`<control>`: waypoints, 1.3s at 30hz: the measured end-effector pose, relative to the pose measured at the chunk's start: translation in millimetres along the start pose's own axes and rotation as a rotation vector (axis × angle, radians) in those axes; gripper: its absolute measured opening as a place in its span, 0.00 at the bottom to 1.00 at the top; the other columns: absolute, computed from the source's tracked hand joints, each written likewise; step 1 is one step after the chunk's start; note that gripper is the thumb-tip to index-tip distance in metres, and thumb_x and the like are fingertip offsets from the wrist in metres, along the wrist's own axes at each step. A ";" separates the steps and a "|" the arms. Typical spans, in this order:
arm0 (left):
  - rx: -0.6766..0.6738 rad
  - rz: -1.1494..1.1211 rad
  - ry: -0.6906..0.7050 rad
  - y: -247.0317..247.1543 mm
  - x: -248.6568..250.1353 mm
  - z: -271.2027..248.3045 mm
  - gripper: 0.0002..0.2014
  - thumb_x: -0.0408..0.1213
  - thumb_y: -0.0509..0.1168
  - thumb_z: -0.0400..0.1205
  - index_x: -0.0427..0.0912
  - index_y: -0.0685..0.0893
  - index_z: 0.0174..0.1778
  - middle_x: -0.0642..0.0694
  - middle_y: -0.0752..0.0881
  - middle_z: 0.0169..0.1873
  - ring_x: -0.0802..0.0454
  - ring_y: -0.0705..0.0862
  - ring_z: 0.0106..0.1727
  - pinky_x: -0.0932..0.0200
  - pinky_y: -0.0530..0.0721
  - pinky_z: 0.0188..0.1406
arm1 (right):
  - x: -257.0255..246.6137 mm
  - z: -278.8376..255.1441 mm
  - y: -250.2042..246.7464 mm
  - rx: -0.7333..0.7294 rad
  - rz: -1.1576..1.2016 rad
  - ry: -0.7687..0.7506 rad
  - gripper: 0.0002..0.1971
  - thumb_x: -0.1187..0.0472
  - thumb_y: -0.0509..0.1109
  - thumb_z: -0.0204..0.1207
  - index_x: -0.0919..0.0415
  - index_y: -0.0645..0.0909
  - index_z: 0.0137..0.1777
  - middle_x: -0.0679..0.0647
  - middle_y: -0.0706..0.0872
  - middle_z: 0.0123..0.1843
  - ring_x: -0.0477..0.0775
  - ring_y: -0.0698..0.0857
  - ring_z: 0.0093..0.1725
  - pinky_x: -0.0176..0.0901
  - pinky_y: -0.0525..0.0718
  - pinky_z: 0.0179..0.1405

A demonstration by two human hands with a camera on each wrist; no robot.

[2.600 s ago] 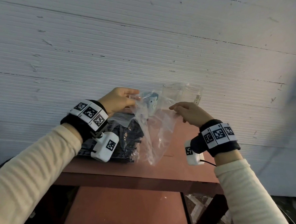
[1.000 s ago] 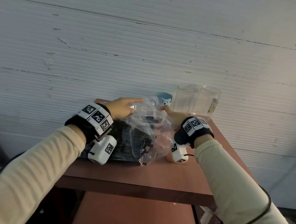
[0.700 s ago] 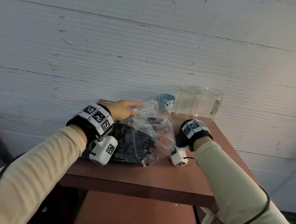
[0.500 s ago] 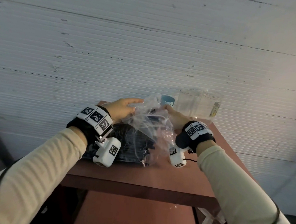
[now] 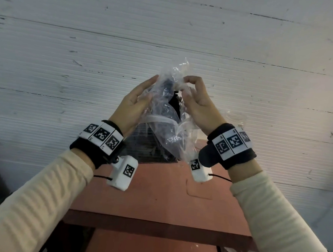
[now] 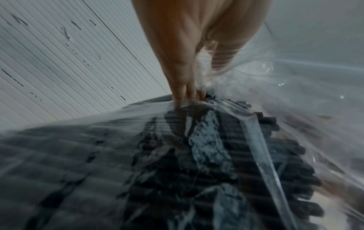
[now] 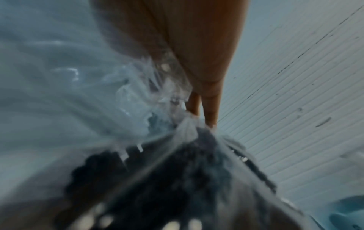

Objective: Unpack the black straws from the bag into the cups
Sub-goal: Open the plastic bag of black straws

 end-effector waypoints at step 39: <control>-0.004 0.448 -0.423 -33.2 -57.7 -18.4 0.13 0.26 0.60 0.80 0.48 0.86 0.41 0.46 0.85 0.37 0.52 0.75 0.31 0.60 0.71 0.29 | 97.5 -59.9 -17.8 -0.174 -0.271 0.368 0.07 0.59 0.69 0.80 0.55 0.86 0.55 0.51 0.87 0.57 0.47 0.85 0.53 0.38 0.79 0.58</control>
Point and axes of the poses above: each hand's wrist, its own z-axis towards the middle knuckle, its own y-axis out of the palm, x = y × z, the point moved 6 cm from there along z, towards the middle knuckle
